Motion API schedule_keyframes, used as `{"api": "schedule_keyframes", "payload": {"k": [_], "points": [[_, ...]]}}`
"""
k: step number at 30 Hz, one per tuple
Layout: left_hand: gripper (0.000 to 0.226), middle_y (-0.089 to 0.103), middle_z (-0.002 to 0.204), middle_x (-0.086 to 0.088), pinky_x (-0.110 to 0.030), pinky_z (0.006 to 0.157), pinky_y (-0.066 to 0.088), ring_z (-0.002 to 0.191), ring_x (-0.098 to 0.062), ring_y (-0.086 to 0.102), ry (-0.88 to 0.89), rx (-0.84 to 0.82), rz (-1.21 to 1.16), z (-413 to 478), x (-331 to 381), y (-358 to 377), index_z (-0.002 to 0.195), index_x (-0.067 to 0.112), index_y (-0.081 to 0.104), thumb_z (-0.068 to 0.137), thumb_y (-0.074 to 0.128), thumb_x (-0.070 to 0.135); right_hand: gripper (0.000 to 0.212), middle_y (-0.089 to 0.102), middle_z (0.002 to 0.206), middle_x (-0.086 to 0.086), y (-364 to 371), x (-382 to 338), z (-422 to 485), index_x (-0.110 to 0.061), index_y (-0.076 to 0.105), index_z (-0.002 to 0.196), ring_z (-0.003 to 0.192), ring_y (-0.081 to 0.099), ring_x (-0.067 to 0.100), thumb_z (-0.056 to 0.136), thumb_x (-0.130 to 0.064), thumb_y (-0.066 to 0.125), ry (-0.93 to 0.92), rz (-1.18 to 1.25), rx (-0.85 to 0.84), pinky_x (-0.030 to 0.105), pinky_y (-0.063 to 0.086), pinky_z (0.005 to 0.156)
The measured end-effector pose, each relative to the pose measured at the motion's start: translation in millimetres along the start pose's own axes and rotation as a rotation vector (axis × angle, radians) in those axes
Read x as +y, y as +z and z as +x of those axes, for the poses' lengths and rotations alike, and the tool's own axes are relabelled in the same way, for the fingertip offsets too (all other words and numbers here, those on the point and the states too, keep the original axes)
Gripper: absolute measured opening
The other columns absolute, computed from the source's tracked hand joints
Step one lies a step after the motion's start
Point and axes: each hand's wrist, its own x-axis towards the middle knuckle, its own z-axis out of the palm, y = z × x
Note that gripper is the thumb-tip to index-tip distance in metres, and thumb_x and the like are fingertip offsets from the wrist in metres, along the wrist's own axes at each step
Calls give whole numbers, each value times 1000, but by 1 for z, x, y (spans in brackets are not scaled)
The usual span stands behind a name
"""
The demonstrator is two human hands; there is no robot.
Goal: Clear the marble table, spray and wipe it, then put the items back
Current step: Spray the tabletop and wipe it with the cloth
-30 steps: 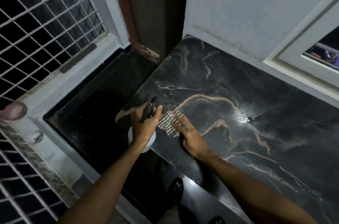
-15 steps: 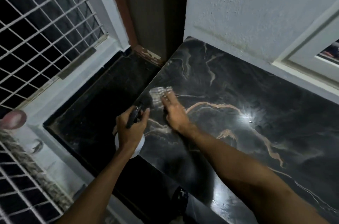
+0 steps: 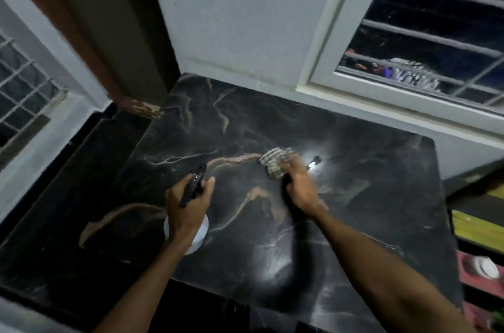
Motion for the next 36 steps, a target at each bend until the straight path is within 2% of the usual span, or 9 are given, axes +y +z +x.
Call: {"api": "schedule_keyframes", "payload": {"k": [3,9,11,14,20,25,30,33,36], "points": [[30,62,60,10,-29,63,53,62,-8,64,42,-36,-23,-11,16,33,63,19,61,86,80,13,60,36,154,19,-52,53,3,-5,51,141,145,32,36,83,9,49,443,52,327,41,23,124],[21,67,65,8,-36,70,57,67,-6,67,24,-114,-16,-27,51,100,69,17,68,87,78,19,72,19,165,9,-48,66,-45,-14,42,149,154,14,22,80,4,46,-132,7,-193,28,14,124],[20,68,64,7,-36,67,57,66,-7,67,50,-113,-10,-30,66,122,70,16,69,87,77,22,61,30,160,11,-77,100,-36,-10,50,144,151,24,25,84,4,45,-14,67,-17,26,16,125],[26,65,62,-4,-35,62,52,65,-16,63,132,-112,20,-38,91,151,68,8,66,88,74,22,66,22,162,15,-112,146,-40,-6,39,149,152,20,34,86,8,47,461,74,233,43,22,125],[29,62,58,9,-30,58,51,61,-11,64,129,-191,-8,-56,136,214,65,22,60,88,78,20,72,23,165,10,-128,183,-66,-12,42,150,155,15,26,82,11,43,-147,-15,-40,37,16,127],[41,60,60,16,-13,54,43,55,-5,60,186,-251,-66,-69,155,262,63,40,54,89,77,19,57,24,162,13,-195,272,-33,-10,39,149,152,21,30,93,-3,47,523,58,350,42,23,124],[50,55,57,13,-13,52,38,50,-4,53,265,-298,-24,-81,176,295,58,36,43,89,77,17,61,25,164,11,-161,242,-56,-12,44,148,154,19,24,89,5,48,-62,22,-3,29,12,128],[46,57,60,6,-13,50,36,50,-8,53,267,-295,17,-84,187,307,57,25,44,90,76,22,65,28,163,10,-194,283,-68,-11,46,147,152,21,20,83,1,49,103,115,143,22,11,126],[42,54,55,4,-14,51,37,50,-7,52,290,-276,8,-92,203,310,58,22,47,89,76,18,68,27,163,13,-213,309,-101,-8,48,145,153,22,29,80,11,46,255,54,191,36,19,127]]}}
